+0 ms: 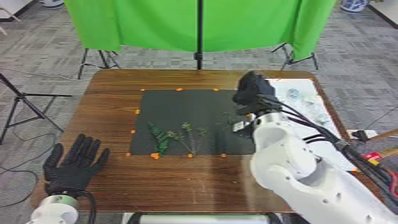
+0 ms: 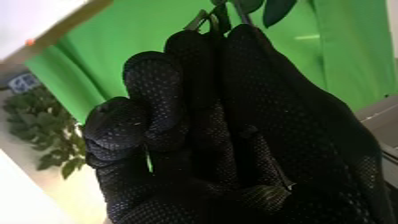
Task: Arrange flowers
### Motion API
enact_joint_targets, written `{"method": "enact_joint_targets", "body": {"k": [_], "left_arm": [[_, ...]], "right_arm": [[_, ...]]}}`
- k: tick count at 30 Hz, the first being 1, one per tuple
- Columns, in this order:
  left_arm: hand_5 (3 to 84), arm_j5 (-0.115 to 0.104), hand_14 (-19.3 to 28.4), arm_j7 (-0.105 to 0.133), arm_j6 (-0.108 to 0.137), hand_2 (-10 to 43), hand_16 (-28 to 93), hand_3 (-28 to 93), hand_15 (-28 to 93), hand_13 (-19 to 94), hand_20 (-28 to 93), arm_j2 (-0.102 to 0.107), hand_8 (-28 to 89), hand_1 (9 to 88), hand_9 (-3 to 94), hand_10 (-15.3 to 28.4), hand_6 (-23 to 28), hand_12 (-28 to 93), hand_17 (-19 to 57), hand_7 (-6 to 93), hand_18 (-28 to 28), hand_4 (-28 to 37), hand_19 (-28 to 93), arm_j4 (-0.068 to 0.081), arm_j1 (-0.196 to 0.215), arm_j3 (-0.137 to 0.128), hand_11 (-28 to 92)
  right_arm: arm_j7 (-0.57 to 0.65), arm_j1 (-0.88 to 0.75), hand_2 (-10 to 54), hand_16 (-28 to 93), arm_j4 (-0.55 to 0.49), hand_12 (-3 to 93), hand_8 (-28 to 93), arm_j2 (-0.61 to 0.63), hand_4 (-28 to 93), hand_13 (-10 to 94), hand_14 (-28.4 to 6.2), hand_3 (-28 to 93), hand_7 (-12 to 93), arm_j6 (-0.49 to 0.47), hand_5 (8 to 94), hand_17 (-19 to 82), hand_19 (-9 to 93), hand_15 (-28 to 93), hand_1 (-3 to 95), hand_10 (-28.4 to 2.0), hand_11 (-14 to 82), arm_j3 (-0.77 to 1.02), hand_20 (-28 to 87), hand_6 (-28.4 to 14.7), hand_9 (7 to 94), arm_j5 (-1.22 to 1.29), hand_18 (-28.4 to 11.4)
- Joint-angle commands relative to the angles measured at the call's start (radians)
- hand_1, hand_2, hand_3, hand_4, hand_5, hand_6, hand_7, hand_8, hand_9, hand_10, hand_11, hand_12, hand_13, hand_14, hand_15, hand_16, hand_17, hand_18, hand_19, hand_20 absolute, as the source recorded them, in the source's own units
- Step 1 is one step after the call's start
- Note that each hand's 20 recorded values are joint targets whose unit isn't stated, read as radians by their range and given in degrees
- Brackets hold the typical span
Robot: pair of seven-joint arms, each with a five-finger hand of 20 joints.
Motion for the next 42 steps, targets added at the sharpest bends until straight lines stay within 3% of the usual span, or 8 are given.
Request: {"method": "enact_joint_targets", "body": {"k": [1, 18, 20, 24, 28, 35, 38, 42], "left_arm": [[44.3, 0.011, 15.2, -0.038, 0.018, 13.1, -7, 76, 47, 29, 19, -0.011, -10, 25.3, 38.6, 15.0, 8.2, 12, -6.1, 18.4, 14.9, -28.3, 40, 0.042, 0.009, 0.027, 29], [44.3, 0.006, 15.4, -0.036, 0.027, 13.2, -7, 76, 47, 29, 19, -0.016, -10, 25.4, 38.6, 15.2, 8.2, 12, -6.1, 18.2, 15.0, -28.3, 40, 0.043, 0.013, 0.023, 29], [44.2, 0.009, 15.4, -0.039, 0.027, 13.2, -7, 76, 47, 29, 19, -0.015, -10, 25.5, 38.6, 15.1, 8.2, 12, -6.1, 18.3, 15.0, -28.3, 40, 0.045, 0.01, 0.024, 29], [44.2, 0.006, 15.4, -0.038, 0.034, 13.2, -7, 76, 47, 29, 19, -0.016, -10, 25.5, 38.6, 15.1, 8.2, 12, -6.1, 18.3, 15.0, -28.3, 40, 0.045, 0.012, 0.021, 29], [44.2, 0.009, 15.4, -0.042, 0.032, 13.2, -7, 76, 47, 29, 19, -0.016, -10, 25.5, 38.7, 15.1, 8.2, 12, -6.1, 18.3, 15.0, -28.3, 40, 0.045, 0.011, 0.022, 29], [44.2, 0.008, 15.4, -0.032, 0.023, 13.4, -7, 76, 47, 29, 19, -0.017, -10, 25.5, 38.7, 15.0, 8.1, 12, -6.1, 18.6, 15.0, -28.3, 40, 0.038, 0.024, 0.023, 29], [44.2, 0.009, 15.4, -0.021, 0.023, 13.4, -7, 76, 47, 29, 19, -0.016, -10, 25.5, 38.6, 15.0, 8.1, 12, -6.1, 18.6, 15.0, -28.3, 40, 0.035, 0.031, 0.02, 29], [44.2, 0.013, 15.4, -0.01, 0.035, 13.5, -7, 76, 47, 29, 19, -0.017, -10, 25.4, 38.6, 15.1, 8.1, 12, -6.1, 18.6, 15.0, -28.3, 41, 0.029, 0.043, 0.016, 29]], "right_arm": [[-0.003, -0.077, -9.5, 42, 0.062, 51.5, 21, -0.12, -16, 70, -10.7, 68, 47, -0.002, 72.6, 42, 92, 58, 60.8, -14.1, 20.9, -0.054, 35, -4.6, 83.3, -0.034, -27.3], [0.091, -0.069, -9.5, 41, 0.222, 50.9, 19, -0.133, -20, 69, -10.8, 68, 52, 0.003, 68.7, 41, 93, 59, 60.1, -13.5, 22.8, -0.066, 33, -3.3, 81.2, -0.093, -26.8], [0.092, -0.089, -9.5, 39, 0.203, 50.2, 17, -0.122, -20, 69, -12.5, 68, 49, 0.002, 67.9, 41, 93, 60, 57.0, -14.2, 22.9, -0.048, 33, -3.9, 80.2, -0.089, -27.0], [0.076, -0.118, -9.5, 34, 0.16, 45.1, 13, -0.109, -19, 67, -14.6, 68, 29, -0.007, 68.4, 41, 93, 63, 53.2, -15.8, 25.9, -0.032, 33, -6.6, 77.6, -0.077, -27.2], [0.062, -0.137, -9.5, 27, 0.108, 29.8, -8, -0.113, -18, 67, -16.4, 73, 17, -0.074, 65.7, 40, 93, 65, 43.4, -19.0, 35.3, -0.009, 33, -7.8, 74.0, -0.036, -27.6], [0.052, -0.167, -6.4, 25, 0.016, 22.2, -8, -0.091, -16, 65, -17.6, 71, 10, -0.215, 59.8, 39, 93, 62, 37.0, -21.8, 24.4, 0.051, 32, -10.4, 72.3, 0.002, -28.3], [0.046, -0.208, 0.3, 23, -0.031, 18.9, -7, -0.045, -16, 62, -19.8, 69, 8, -0.227, 54.5, 39, 93, 61, 31.9, -25.3, 17.2, 0.081, 32, -12.3, 63.5, -0.028, -28.3], [0.043, -0.27, 6.7, 22, -0.085, 19.2, -7, 0.006, -16, 61, -20.6, 69, 9, -0.318, 59.9, 38, 93, 61, 29.1, -26.0, 17.7, 0.129, 31, -12.0, 64.2, -0.033, -28.4]]}}
